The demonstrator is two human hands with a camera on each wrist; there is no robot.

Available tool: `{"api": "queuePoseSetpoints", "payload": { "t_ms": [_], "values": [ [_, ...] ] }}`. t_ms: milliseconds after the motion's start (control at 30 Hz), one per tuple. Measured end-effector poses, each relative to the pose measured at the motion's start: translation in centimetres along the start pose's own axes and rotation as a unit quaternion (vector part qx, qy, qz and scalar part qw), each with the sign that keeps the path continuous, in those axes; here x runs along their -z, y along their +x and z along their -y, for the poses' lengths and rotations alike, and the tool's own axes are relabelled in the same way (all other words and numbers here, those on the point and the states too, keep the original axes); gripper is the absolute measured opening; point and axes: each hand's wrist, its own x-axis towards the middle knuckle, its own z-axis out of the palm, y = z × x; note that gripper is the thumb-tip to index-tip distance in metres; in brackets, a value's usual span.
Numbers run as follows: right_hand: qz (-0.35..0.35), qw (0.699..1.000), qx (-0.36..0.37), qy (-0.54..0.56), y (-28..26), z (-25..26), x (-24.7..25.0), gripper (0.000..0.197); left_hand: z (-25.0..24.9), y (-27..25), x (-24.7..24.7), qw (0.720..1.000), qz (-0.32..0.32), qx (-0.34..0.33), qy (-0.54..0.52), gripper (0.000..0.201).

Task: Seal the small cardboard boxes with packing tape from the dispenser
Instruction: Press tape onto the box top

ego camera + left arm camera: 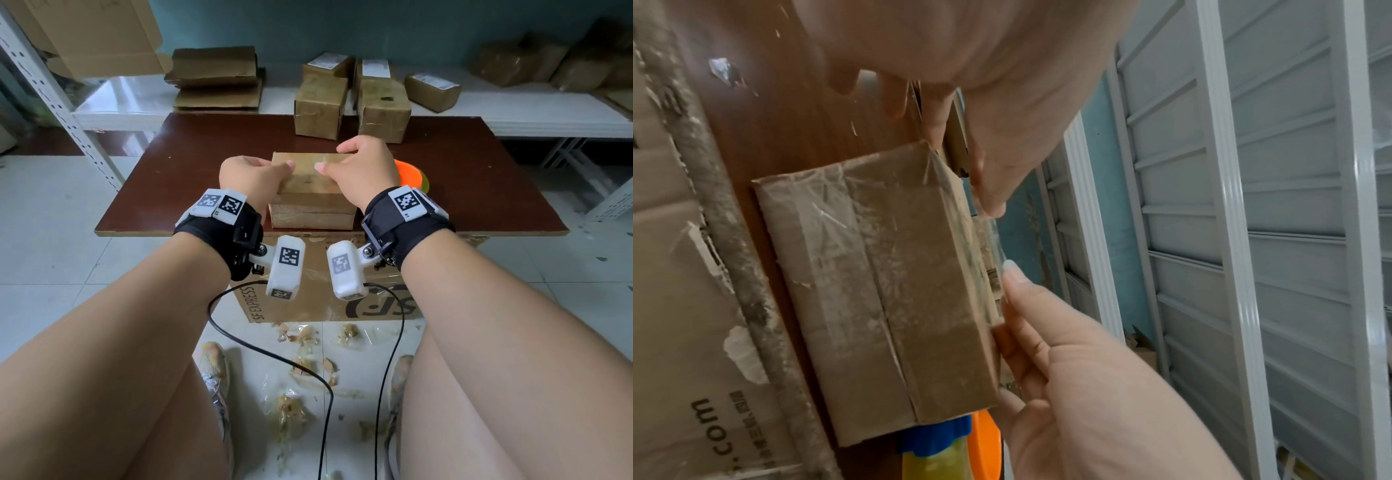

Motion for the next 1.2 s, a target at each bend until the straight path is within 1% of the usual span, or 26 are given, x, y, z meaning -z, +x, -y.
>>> {"api": "queuePoseSetpoints", "payload": {
  "t_ms": [67,200,500,667,1200],
  "values": [
    [-0.006,1.000,0.001,-0.015,0.1,0.0,-0.2,0.048,0.1,0.3,-0.2,1.000,0.007,0.013,0.004,0.026],
    [-0.015,0.999,0.011,-0.034,0.3,-0.2,-0.4,0.047,0.7,0.7,-0.6,0.999,-0.003,0.040,-0.006,0.032],
    [-0.021,0.997,0.027,-0.069,0.4,-0.2,-0.6,0.047,1.2,1.1,-0.6,0.998,0.001,0.058,-0.009,0.034],
    [-0.023,0.996,0.028,-0.082,0.3,-0.2,-0.7,0.046,1.0,0.9,-0.7,0.999,-0.003,0.047,0.005,0.033],
    [-0.019,0.994,0.030,-0.102,0.3,-0.1,-1.0,0.043,1.5,1.0,-0.7,0.999,0.000,0.040,-0.007,0.030]
  ]
}}
